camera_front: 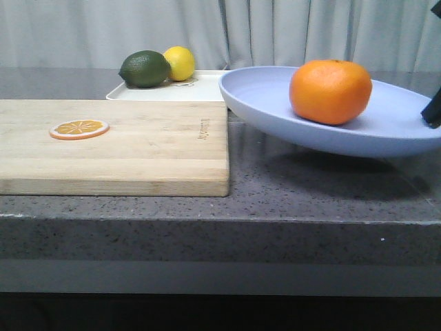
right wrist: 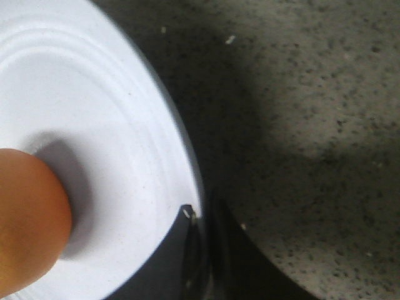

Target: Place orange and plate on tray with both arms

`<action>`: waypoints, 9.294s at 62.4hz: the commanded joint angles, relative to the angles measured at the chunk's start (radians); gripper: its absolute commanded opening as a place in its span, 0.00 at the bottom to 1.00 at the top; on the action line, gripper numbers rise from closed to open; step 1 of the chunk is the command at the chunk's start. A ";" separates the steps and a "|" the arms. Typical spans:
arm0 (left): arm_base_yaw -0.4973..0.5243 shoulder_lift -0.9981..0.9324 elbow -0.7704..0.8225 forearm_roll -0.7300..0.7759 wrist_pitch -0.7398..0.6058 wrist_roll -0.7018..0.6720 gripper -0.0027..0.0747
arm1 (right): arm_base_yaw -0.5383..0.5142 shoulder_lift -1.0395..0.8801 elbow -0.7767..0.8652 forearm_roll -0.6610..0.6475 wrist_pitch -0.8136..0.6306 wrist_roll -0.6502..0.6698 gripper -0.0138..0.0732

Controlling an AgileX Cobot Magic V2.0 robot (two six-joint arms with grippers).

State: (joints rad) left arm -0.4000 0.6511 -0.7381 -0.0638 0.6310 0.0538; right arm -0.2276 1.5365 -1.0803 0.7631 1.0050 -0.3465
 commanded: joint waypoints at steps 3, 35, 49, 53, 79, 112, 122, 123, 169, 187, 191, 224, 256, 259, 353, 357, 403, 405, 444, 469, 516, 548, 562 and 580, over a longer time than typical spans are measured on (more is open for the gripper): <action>0.002 -0.001 -0.027 -0.014 -0.077 -0.010 0.83 | 0.010 -0.035 -0.077 0.100 0.037 0.021 0.08; 0.002 -0.001 -0.027 -0.014 -0.108 -0.010 0.83 | 0.223 0.166 -0.502 -0.077 -0.058 0.337 0.08; 0.002 -0.001 -0.027 -0.014 -0.104 -0.010 0.83 | 0.269 0.363 -0.783 -0.122 -0.057 0.447 0.08; 0.002 -0.001 -0.027 -0.015 -0.102 -0.010 0.83 | 0.277 0.429 -0.873 -0.152 -0.055 0.490 0.08; 0.002 -0.001 -0.027 -0.015 -0.097 -0.010 0.83 | 0.284 0.652 -1.180 -0.264 -0.016 0.634 0.08; 0.002 -0.001 -0.027 -0.015 -0.097 -0.010 0.83 | 0.286 0.655 -1.180 -0.326 0.015 0.626 0.13; 0.002 -0.001 -0.027 -0.015 -0.097 -0.010 0.83 | 0.287 0.655 -1.180 -0.371 0.039 0.626 0.35; 0.002 -0.001 -0.027 -0.015 -0.097 -0.010 0.83 | 0.287 0.655 -1.180 -0.371 0.040 0.626 0.37; 0.002 -0.001 -0.027 -0.015 -0.104 -0.010 0.83 | 0.298 0.594 -1.249 -0.361 0.125 0.618 0.62; 0.002 -0.001 -0.027 -0.015 -0.104 -0.010 0.83 | 0.299 0.451 -1.246 -0.486 0.253 0.616 0.62; 0.002 -0.001 -0.027 -0.015 -0.104 -0.010 0.83 | 0.300 0.417 -1.245 -0.561 0.316 0.616 0.62; 0.002 -0.001 -0.027 -0.015 -0.104 -0.010 0.83 | 0.305 -0.293 -0.471 -0.599 -0.029 0.190 0.62; 0.002 -0.001 -0.027 -0.015 -0.104 -0.010 0.83 | 0.305 -1.096 0.215 -0.599 -0.187 0.133 0.62; 0.002 -0.001 -0.027 -0.015 -0.104 -0.010 0.83 | 0.305 -1.159 0.251 -0.598 -0.198 0.133 0.62; 0.002 -0.001 -0.027 -0.015 -0.097 -0.010 0.01 | 0.304 -1.277 0.383 -0.599 -0.256 0.133 0.08; -0.001 -0.005 -0.022 -0.015 -0.101 -0.010 0.01 | 0.304 -1.277 0.383 -0.599 -0.256 0.133 0.08; 0.299 -0.664 0.671 0.082 -0.517 -0.120 0.01 | 0.304 -1.277 0.383 -0.599 -0.257 0.133 0.08; 0.299 -0.667 0.681 0.094 -0.518 -0.143 0.01 | 0.304 -1.277 0.383 -0.599 -0.257 0.133 0.08; 0.299 -0.675 0.771 0.079 -0.653 -0.139 0.01 | 0.304 -1.277 0.383 -0.599 -0.256 0.133 0.08; 0.299 -0.675 0.771 0.079 -0.653 -0.139 0.01 | 0.304 -1.277 0.383 -0.599 -0.256 0.133 0.08; 0.299 -0.675 0.771 0.079 -0.653 -0.139 0.01 | 0.246 -1.545 1.015 -0.535 -0.995 0.133 0.08; 0.299 -0.675 0.771 0.079 -0.652 -0.139 0.01 | 0.246 -1.565 1.083 -0.541 -1.000 0.133 0.08; 0.299 -0.675 0.771 0.079 -0.650 -0.139 0.01 | 0.247 -1.566 1.083 -0.598 -1.047 0.166 0.08; 0.299 -0.673 0.771 0.079 -0.650 -0.139 0.01 | 0.246 -1.567 1.083 -0.855 -1.069 0.474 0.08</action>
State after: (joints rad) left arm -0.0999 -0.0041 0.0062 0.0231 0.0627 -0.0773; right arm 0.0197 -0.0093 0.0271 -0.0575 0.0104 0.0988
